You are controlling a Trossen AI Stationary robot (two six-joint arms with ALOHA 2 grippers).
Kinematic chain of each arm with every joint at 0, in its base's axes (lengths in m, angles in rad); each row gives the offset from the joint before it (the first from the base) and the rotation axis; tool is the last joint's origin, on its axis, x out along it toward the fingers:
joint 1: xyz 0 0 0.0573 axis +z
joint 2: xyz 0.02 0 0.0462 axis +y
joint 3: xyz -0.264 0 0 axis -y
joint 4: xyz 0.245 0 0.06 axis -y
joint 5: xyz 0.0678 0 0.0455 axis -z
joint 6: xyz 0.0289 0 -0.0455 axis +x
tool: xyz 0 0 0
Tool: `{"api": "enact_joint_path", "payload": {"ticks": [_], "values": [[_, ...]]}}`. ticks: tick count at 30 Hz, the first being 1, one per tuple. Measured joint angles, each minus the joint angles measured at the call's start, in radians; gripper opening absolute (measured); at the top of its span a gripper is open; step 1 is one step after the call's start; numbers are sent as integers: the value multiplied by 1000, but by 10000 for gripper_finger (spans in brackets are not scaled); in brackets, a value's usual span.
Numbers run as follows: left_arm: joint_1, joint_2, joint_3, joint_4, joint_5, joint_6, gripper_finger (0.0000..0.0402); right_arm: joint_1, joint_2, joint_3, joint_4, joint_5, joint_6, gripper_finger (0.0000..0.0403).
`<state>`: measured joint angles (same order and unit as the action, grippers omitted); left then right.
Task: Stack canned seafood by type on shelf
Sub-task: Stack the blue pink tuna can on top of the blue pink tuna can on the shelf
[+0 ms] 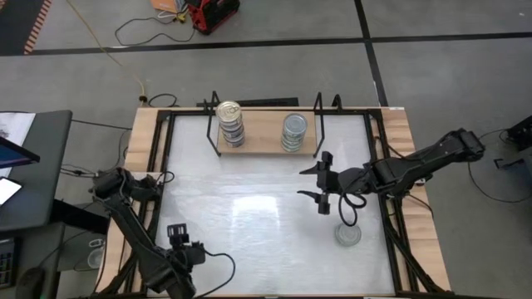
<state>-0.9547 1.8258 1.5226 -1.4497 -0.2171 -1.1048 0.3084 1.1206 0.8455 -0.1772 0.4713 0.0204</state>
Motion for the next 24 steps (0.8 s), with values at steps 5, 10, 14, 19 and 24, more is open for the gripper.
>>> {"api": "enact_joint_path", "payload": {"ticks": [5,10,14,19,24], "values": [[0,5,-51,35,72,2,215,4,14,0,-29,0,6,292],[-4,6,-131,117,135,34,214,26,13,0,-23,0,5,292],[-6,4,-219,202,111,75,214,33,13,0,-13,0,1,292],[8,1,-278,195,-76,76,214,32,13,0,5,0,-3,292],[43,8,-335,248,-518,98,214,32,13,0,5,0,-4,292]]}}
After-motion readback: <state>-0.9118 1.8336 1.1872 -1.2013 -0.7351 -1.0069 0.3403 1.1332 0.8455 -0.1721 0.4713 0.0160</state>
